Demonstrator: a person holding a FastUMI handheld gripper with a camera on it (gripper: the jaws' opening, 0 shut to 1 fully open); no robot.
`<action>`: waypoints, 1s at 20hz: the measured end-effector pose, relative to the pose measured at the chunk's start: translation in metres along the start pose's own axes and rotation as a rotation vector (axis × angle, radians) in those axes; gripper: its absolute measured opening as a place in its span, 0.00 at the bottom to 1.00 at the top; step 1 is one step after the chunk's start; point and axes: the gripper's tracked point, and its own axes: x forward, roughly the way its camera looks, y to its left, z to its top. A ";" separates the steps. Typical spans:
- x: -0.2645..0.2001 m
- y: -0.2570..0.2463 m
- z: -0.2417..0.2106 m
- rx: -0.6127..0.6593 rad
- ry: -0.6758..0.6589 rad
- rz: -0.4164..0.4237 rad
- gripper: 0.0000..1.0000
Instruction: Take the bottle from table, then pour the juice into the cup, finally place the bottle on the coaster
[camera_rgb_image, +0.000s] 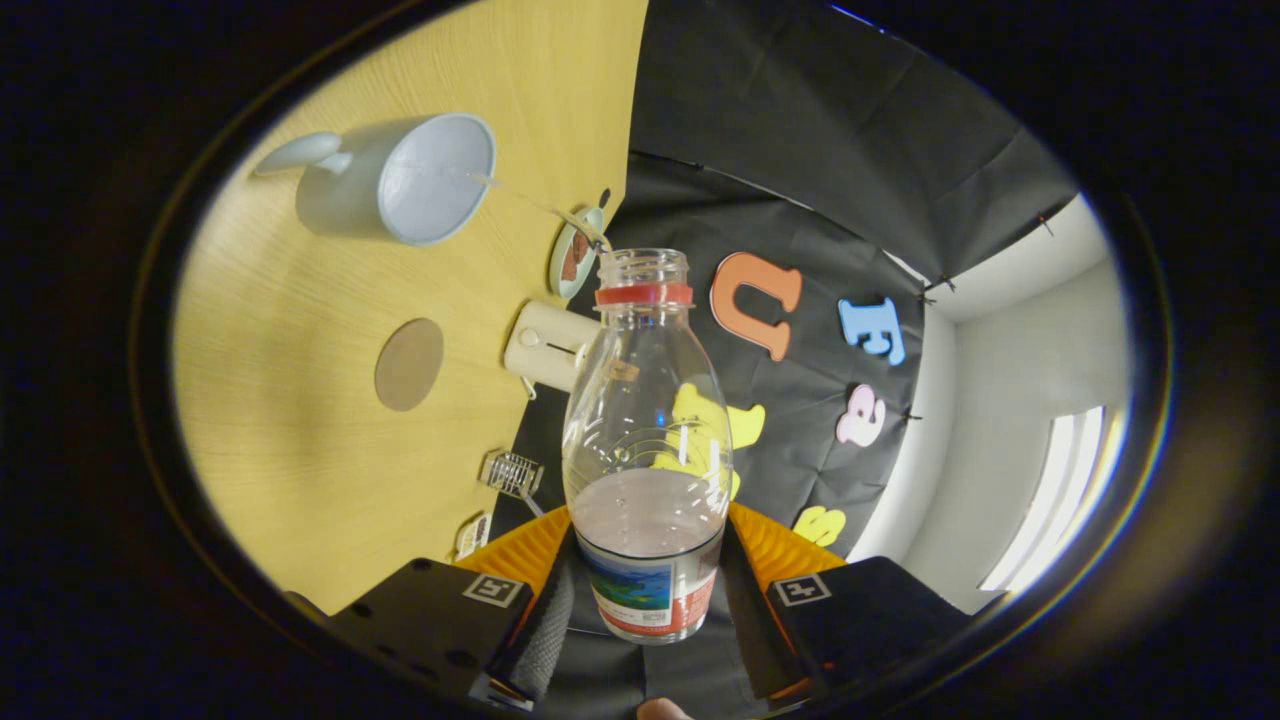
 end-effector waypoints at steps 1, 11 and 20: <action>0.001 -0.001 0.000 -0.003 0.000 0.000 0.76; 0.003 -0.017 -0.004 -0.059 0.001 -0.010 0.76; 0.003 -0.037 0.002 -0.115 -0.010 -0.039 0.76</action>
